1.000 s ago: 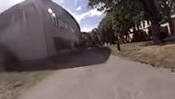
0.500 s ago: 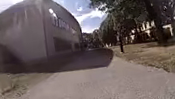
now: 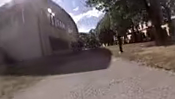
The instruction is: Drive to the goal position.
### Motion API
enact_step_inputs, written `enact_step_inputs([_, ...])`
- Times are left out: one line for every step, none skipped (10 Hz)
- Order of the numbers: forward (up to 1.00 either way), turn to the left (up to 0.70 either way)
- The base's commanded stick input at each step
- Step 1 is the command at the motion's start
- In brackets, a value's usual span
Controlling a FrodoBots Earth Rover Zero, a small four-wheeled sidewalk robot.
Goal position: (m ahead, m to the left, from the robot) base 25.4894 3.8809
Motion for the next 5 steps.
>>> enact_step_inputs([0.85, -0.34])
enact_step_inputs([0.85, -0.27])
enact_step_inputs([0.85, 0.0])
enact_step_inputs([0.85, 0.0])
enact_step_inputs([0.85, 0.0])
